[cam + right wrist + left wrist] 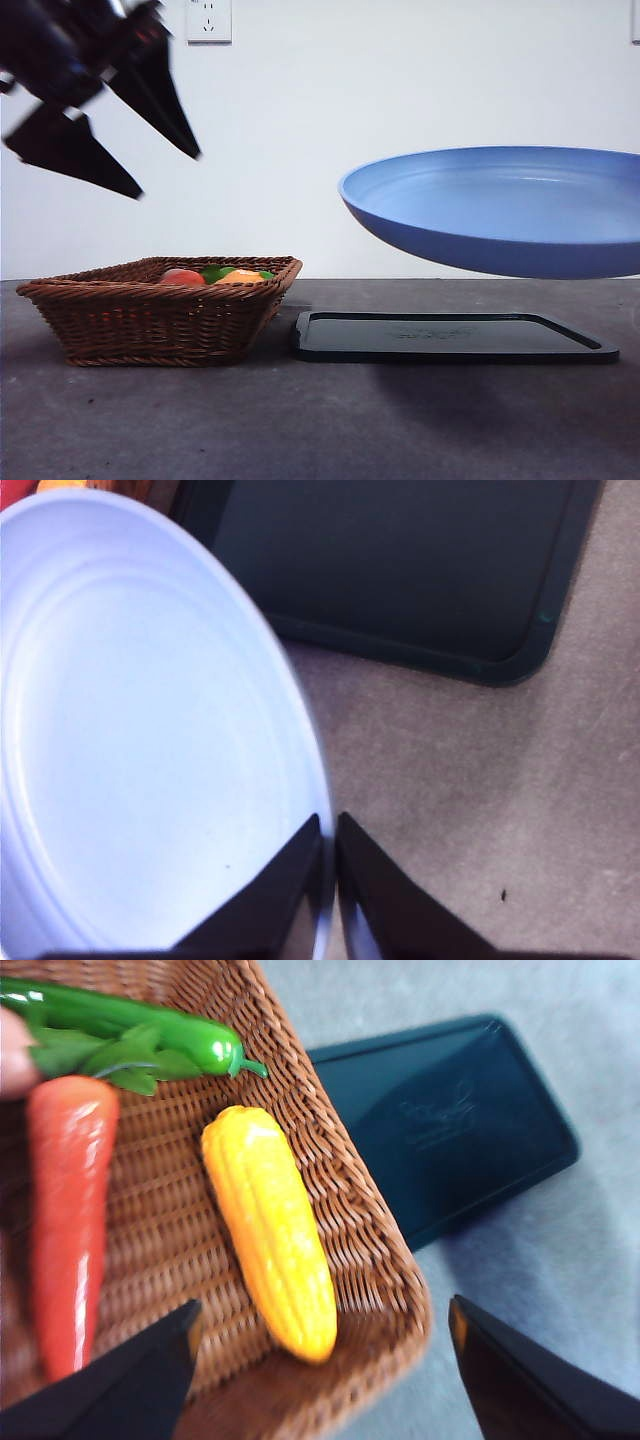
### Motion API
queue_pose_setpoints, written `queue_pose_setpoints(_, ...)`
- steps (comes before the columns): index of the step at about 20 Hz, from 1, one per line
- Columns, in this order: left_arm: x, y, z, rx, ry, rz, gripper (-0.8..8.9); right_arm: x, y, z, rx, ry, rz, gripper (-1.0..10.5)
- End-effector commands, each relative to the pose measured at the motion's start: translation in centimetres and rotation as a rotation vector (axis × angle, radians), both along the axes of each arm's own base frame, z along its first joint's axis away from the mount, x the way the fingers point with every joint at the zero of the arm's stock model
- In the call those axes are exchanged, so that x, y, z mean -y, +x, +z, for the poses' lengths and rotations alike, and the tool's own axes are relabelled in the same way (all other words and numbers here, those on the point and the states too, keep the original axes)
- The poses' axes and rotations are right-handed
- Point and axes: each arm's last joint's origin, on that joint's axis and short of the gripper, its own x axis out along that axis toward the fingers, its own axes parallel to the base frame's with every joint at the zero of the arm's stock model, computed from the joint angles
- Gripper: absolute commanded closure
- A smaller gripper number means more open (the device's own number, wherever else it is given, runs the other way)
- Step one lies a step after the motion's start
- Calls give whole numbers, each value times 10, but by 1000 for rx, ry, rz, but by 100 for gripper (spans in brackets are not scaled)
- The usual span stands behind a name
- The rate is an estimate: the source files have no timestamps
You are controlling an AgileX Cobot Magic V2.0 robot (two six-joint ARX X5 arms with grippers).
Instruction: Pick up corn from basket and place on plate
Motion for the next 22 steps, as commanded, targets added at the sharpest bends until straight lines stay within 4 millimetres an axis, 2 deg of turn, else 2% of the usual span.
queue_pose_setpoints(1, 12, 20, -5, -2, 37, -18, 411, -1, 3, 5, 15, 13, -5, 943)
queue_pose_setpoints(6, 32, 53, -36, -72, 109, -43, 412, -1, 3, 6, 21, 13, -5, 943)
queue_pose_setpoints(12, 48, 66, -73, -149, 142, -76, 412, -1, 4, 6, 29, 13, -4, 943)
queue_pose_setpoints(17, 52, 68, -82, -167, 154, -82, 421, -1, 4, 6, 29, 13, -5, 943)
queue_pose_setpoints(20, 52, 67, -83, -173, 158, -80, 505, -1, 4, 6, 29, 13, -5, 943)
queue_pose_setpoints(22, 51, 67, -84, -182, 161, -81, 516, -1, 4, 6, 29, 13, -4, 943)
